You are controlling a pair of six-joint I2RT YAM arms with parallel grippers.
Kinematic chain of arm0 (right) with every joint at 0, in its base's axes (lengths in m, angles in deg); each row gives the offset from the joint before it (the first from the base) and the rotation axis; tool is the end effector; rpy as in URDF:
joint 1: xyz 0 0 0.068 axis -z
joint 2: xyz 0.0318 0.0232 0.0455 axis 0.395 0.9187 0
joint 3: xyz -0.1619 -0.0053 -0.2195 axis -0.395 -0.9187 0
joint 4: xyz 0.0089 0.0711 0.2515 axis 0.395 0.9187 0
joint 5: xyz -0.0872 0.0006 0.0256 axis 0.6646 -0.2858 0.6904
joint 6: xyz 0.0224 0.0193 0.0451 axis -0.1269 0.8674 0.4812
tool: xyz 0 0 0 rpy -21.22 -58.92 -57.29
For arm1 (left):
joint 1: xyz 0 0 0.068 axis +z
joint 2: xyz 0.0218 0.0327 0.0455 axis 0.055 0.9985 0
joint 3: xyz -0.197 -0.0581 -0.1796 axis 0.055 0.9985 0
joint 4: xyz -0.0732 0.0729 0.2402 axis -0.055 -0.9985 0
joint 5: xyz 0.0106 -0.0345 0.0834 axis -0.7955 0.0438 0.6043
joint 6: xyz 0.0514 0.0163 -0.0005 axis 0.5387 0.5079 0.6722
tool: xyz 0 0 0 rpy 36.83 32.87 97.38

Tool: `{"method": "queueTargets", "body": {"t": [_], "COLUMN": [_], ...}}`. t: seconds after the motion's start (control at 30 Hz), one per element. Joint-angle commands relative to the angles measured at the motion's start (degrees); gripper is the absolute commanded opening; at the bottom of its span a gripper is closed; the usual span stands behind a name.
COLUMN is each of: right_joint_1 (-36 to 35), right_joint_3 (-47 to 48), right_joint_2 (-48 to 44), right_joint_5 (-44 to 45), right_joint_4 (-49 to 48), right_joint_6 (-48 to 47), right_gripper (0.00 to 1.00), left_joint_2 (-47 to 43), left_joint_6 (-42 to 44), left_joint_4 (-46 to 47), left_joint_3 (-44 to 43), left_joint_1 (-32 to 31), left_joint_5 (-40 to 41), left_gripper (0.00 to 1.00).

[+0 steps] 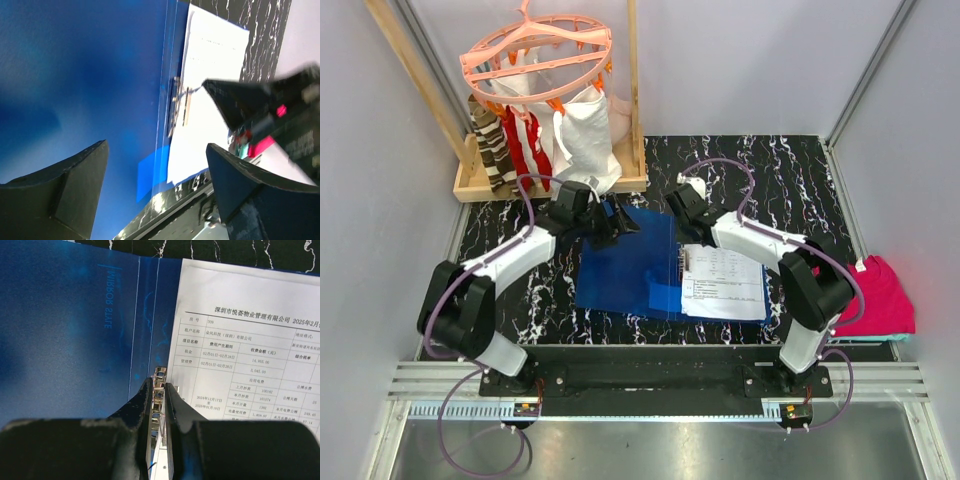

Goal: Put the files into the folder

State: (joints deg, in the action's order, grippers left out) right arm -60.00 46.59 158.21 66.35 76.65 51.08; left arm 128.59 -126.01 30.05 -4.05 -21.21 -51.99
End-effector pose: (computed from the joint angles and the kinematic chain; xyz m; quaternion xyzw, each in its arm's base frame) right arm 0.3098 0.2174 0.2096 -0.0460 0.9410 0.0268 0.3342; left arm 0.2885 -0.1439 0.2326 -0.1153 0.8944 -0.3628 0.2347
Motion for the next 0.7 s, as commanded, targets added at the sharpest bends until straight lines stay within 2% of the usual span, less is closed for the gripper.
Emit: {"method": "queueTargets", "body": {"t": [0.0, 0.37, 0.67], "right_joint_1": [-1.5, -3.3, -3.3], "right_joint_3": [-4.5, -15.8, -15.3], "right_joint_2": [-4.7, -11.0, -9.1], "right_joint_5": [4.0, 6.5, 4.9], "right_joint_4": [-6.2, -16.1, -25.3], "right_joint_6": [0.5, -1.7, -12.5], "right_gripper": [0.09, 0.08, 0.03], "left_joint_2": [4.8, 15.8, 17.1], "left_joint_6": [-4.4, -8.9, -12.5], "left_joint_4": [6.0, 9.9, 11.0], "left_joint_3": [-4.8, -11.8, -11.4], "left_joint_1": [-0.9, -4.6, -4.8], "left_joint_5": [-3.3, -3.9, -0.1], "left_gripper": [0.78, 0.67, 0.67]}}
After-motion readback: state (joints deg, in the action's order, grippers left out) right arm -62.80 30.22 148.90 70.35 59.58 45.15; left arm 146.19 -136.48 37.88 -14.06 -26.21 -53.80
